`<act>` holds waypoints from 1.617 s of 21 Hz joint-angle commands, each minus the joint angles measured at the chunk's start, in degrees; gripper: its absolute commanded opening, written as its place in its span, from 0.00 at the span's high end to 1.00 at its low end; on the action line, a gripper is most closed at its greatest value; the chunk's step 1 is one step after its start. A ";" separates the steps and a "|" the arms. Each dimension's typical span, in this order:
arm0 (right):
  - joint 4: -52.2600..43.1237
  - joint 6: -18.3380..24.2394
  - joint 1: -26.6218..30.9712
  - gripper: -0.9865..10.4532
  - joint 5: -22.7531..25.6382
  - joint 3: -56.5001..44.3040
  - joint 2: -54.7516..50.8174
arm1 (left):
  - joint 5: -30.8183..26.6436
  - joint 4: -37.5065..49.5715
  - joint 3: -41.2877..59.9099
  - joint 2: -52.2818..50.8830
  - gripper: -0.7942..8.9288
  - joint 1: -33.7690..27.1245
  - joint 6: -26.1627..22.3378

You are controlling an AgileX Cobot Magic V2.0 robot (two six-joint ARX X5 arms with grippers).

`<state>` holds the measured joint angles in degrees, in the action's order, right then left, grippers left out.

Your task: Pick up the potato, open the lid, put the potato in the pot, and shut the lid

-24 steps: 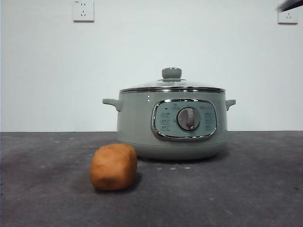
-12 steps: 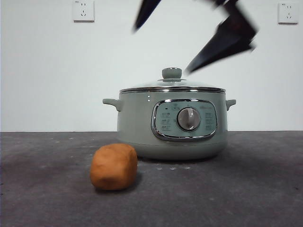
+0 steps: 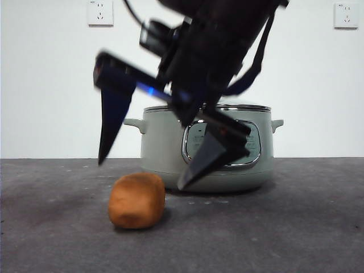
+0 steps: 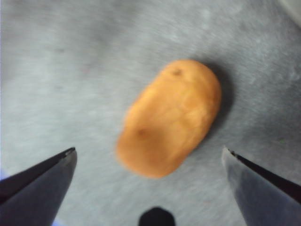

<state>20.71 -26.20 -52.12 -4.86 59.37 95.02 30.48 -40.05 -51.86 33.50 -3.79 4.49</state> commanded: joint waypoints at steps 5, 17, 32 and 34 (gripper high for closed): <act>-1.42 -0.85 -0.04 0.36 2.16 3.52 6.01 | -0.02 0.28 -0.09 0.20 0.30 1.46 -0.24; 3.10 0.90 -0.07 0.92 2.91 7.61 9.81 | 0.00 0.24 -0.09 0.52 0.30 2.03 -0.26; 22.18 13.00 -0.68 0.92 13.55 7.93 -32.26 | -0.13 6.69 -2.67 9.38 0.30 9.07 -0.74; 25.66 13.44 -0.68 0.92 17.90 7.93 -38.14 | -1.05 6.71 -6.01 14.05 0.30 12.59 -2.12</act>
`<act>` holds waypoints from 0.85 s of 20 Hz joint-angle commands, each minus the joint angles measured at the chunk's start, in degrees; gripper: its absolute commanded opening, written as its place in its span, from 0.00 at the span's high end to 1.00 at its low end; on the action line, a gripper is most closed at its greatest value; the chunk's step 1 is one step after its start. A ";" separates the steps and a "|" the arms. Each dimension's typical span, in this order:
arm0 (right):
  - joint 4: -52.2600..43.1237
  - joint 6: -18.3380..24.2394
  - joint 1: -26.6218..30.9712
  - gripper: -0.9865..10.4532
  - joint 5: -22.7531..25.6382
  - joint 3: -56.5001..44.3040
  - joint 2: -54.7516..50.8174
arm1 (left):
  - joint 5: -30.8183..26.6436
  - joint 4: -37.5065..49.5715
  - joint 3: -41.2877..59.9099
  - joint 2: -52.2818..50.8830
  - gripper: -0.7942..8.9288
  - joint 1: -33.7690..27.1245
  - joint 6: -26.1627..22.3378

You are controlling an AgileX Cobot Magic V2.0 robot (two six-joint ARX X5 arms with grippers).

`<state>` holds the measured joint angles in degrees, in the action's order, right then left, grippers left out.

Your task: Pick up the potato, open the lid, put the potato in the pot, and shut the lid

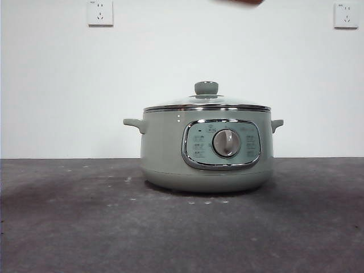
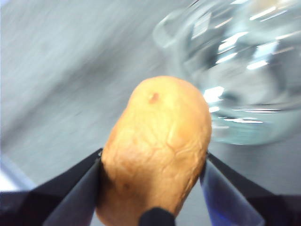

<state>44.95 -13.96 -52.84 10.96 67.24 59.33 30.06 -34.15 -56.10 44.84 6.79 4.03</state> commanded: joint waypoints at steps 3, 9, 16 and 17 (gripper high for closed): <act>6.14 1.14 0.04 0.92 6.91 0.07 -8.07 | -4.96 0.90 -7.26 10.32 0.30 8.04 -3.23; 13.46 0.68 0.04 0.92 13.57 0.07 -14.62 | -12.55 7.89 -18.75 28.48 0.30 19.71 -8.00; 19.47 -1.73 0.02 0.92 18.73 1.01 -22.84 | -15.12 10.29 -32.70 48.92 0.30 22.80 -12.22; 20.74 -2.54 0.02 0.92 19.58 1.01 -23.76 | -15.12 10.25 -34.53 51.25 0.30 22.86 -12.22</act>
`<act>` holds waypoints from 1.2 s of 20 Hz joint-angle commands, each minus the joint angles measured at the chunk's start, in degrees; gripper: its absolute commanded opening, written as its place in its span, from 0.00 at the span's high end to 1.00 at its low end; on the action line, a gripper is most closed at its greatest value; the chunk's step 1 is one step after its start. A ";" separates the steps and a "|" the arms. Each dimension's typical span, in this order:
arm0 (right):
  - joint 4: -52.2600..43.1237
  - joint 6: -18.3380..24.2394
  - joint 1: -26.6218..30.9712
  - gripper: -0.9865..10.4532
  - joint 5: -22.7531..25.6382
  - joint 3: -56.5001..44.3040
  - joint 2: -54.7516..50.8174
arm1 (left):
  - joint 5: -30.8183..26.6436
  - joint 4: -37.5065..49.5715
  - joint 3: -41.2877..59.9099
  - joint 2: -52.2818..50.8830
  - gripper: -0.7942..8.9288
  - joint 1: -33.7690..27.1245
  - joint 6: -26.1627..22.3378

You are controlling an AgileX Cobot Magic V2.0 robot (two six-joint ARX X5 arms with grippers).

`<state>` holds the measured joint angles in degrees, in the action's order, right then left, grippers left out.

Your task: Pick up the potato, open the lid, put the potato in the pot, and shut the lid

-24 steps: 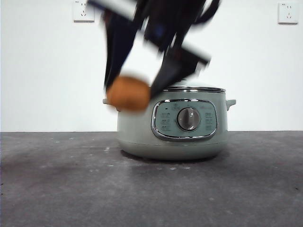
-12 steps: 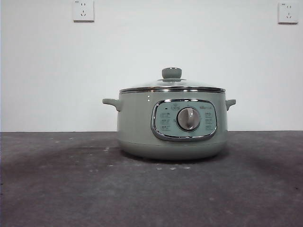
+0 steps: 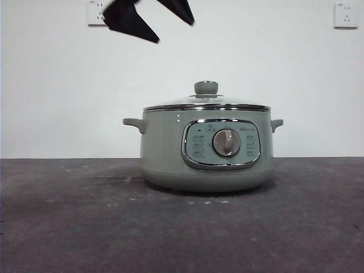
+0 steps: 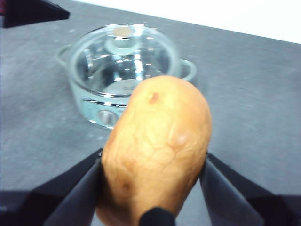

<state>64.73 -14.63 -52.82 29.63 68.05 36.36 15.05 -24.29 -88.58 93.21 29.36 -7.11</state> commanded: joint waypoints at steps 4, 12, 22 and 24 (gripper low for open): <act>4.44 -3.41 0.00 0.92 1.99 0.20 -2.67 | -0.09 2.14 -6.16 9.84 0.30 0.74 -1.09; 4.76 -4.50 0.00 0.92 2.14 0.20 -2.86 | -0.09 10.69 -6.23 15.82 0.30 1.33 -1.03; 4.79 -4.94 0.00 0.92 3.08 0.20 -2.86 | -0.09 14.60 -6.23 20.26 0.31 1.40 -0.39; 4.79 -4.94 0.00 0.92 3.54 0.20 -2.86 | -0.09 15.10 -6.23 20.26 0.39 1.38 -0.39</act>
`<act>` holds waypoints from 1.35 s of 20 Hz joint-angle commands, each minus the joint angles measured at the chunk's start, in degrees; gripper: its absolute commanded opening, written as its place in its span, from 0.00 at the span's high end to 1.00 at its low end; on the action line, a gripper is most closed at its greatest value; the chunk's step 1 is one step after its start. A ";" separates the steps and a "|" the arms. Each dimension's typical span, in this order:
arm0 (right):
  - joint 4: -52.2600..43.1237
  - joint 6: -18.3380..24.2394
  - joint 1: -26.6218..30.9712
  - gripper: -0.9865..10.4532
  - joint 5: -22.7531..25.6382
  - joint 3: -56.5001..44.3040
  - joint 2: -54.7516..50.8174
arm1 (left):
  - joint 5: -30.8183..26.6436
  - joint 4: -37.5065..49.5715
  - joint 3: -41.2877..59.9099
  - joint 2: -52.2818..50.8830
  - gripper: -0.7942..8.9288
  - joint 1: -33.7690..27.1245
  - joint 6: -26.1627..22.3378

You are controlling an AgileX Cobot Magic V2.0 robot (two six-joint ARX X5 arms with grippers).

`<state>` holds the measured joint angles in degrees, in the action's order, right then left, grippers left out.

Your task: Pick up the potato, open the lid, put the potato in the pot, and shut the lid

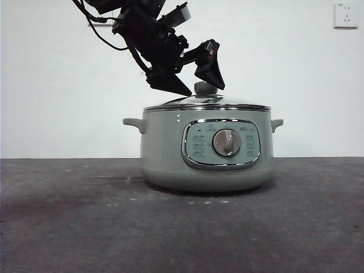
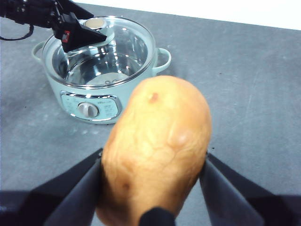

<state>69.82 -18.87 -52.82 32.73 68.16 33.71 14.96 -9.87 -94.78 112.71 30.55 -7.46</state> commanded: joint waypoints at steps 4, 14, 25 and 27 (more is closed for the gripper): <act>-0.31 -0.66 0.00 0.92 0.59 0.09 -0.22 | 0.39 0.15 -0.02 0.81 0.47 0.35 -0.07; -0.26 -0.63 0.00 0.92 0.72 0.09 -0.22 | 0.37 -0.85 -0.02 1.73 0.67 1.03 1.16; 0.59 -0.66 0.00 0.92 0.72 0.09 -0.22 | 0.42 -1.40 -1.70 1.05 0.93 0.98 1.25; 0.59 -0.66 0.00 0.92 0.72 0.09 -0.20 | 0.44 -3.37 -4.46 0.81 0.93 0.98 1.25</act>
<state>70.70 -18.87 -52.82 33.19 68.16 33.71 15.03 -15.27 -98.15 113.58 31.42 -6.83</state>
